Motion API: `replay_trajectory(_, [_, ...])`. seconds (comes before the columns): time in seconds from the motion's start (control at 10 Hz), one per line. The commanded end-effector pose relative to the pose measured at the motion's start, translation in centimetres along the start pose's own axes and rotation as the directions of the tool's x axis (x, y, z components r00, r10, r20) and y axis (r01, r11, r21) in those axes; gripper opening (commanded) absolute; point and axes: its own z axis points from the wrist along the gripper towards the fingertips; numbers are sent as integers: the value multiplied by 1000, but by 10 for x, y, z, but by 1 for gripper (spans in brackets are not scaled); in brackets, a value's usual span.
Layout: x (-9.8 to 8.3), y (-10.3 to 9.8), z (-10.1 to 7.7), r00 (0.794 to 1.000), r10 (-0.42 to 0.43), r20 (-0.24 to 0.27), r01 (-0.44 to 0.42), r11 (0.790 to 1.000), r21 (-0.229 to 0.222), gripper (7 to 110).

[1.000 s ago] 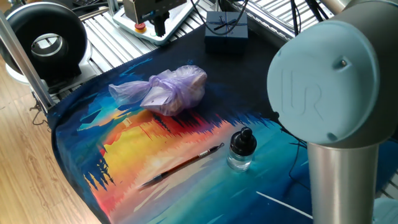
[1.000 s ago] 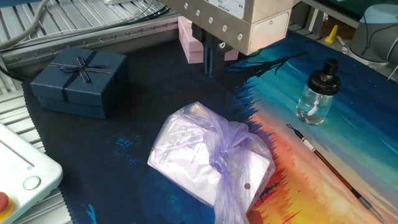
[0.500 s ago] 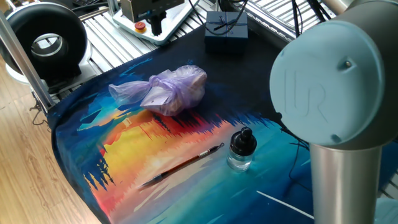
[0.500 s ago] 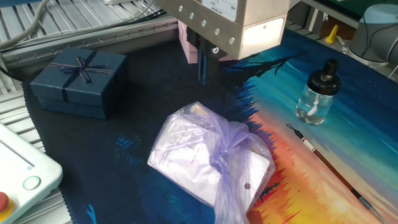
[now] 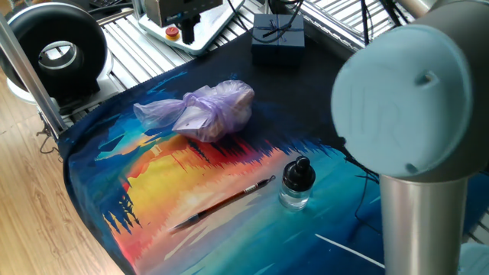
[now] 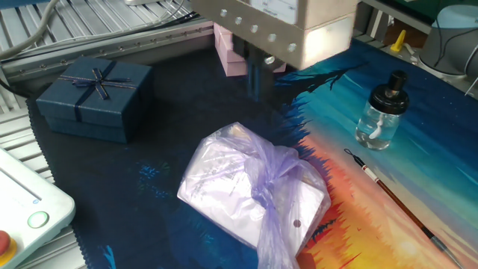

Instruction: Pick up a bag of things

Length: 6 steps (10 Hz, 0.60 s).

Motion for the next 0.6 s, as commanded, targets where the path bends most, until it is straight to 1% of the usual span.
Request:
replay_trajectory(0.0, [-9, 4, 55, 995, -75, -60, 77, 997, 17, 7])
replay_trajectory(0.1, [-18, 7, 89, 995, -96, -39, 96, 995, 8, 7])
replay_trajectory(0.2, [-23, 3, 110, 993, -116, -29, 117, 993, 20, 7])
replay_trajectory(0.3, [-22, -1, 124, 989, -147, -27, 148, 989, 29, 7])
replay_trajectory(0.4, [-9, -2, 131, 987, -158, -40, 160, 986, 40, 7])
replay_trajectory(0.5, [6, -5, 131, 983, -172, -66, 175, 984, 41, 7])
